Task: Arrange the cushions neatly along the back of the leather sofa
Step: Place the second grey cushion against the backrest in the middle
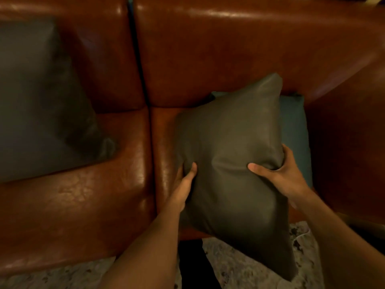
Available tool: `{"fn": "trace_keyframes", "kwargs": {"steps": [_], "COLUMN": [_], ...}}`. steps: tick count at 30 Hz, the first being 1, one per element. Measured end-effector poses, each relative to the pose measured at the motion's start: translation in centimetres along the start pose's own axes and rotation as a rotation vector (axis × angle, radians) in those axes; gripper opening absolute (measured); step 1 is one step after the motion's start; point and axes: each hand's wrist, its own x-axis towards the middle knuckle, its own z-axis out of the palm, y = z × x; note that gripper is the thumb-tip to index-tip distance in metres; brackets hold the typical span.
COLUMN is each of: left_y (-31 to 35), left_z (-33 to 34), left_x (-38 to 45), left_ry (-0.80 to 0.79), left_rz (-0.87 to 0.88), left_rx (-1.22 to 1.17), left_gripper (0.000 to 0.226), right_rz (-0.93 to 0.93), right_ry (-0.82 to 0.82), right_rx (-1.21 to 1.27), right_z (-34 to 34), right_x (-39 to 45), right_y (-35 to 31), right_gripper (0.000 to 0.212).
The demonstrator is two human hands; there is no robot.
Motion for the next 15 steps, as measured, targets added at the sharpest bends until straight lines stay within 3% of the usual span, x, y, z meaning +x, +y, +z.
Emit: {"fn": "trace_keyframes", "kwargs": {"steps": [5, 11, 13, 15], "left_y": [-1.8, -0.2, 1.9, 3.3], "left_z": [-2.0, -2.3, -1.3, -1.1], "left_x": [2.9, 3.8, 1.8, 0.3], "left_ry": [0.121, 0.085, 0.069, 0.081], "left_rz": [0.017, -0.129, -0.147, -0.131], "left_rx": [0.023, -0.132, -0.137, -0.095], "left_gripper": [0.119, 0.127, 0.11, 0.069], "right_rz": [0.018, -0.046, -0.078, -0.111], "right_ry": [-0.079, -0.024, -0.027, -0.042], "right_rx": [-0.01, -0.175, -0.167, -0.132], "right_z": [-1.0, 0.1, 0.4, 0.7], "right_x": [1.5, 2.4, 2.5, 2.4], "right_y": [0.9, -0.1, -0.6, -1.1], "right_gripper": [0.119, 0.104, 0.102, 0.099]}}
